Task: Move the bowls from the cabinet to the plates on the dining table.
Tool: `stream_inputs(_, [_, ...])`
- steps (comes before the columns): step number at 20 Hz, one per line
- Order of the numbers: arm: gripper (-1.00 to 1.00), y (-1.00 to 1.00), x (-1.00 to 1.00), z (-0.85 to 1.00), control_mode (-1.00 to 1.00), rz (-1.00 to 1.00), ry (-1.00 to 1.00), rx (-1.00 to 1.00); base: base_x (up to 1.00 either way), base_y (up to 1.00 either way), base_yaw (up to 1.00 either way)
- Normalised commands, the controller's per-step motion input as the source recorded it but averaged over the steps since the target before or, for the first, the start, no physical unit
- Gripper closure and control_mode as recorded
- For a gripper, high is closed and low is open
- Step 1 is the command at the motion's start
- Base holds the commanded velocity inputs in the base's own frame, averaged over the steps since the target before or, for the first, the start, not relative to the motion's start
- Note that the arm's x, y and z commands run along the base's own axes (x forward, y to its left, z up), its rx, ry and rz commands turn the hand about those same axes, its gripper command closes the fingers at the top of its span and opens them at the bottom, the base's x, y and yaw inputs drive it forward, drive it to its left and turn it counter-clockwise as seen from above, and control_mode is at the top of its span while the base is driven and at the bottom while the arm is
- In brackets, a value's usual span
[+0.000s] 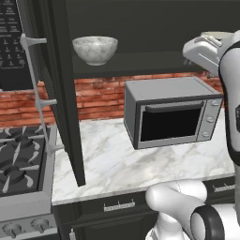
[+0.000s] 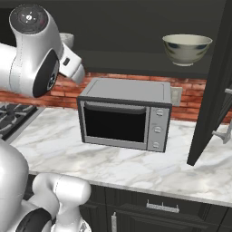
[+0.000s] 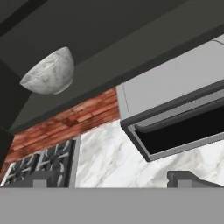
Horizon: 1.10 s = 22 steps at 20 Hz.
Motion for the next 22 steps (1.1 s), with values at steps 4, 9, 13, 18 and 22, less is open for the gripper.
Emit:
stream_inputs(4, [-1.0, 0.2, 0.33, -0.03, -1.0, -0.02, 0.0, 0.01, 0.0, 0.0, 0.0])
stream_inputs(9, [-1.0, 0.33, 0.3, -0.02, -1.0, -0.01, 0.01, 0.0, 0.0, 0.0, 0.0])
stream_inputs(13, [-1.0, 0.34, 0.28, 0.0, -1.0, 0.0, 0.01, 0.0, 0.0, 0.0, 0.0])
stream_inputs(18, [-1.0, 0.18, 0.32, 0.0, -1.0, 0.0, 0.0, 0.0, 0.0, 0.0, 0.0])
stream_inputs(22, [-1.0, 0.15, 0.13, 0.0, -1.0, 0.0, 0.0, 0.0, 0.0, 0.0, 0.0])
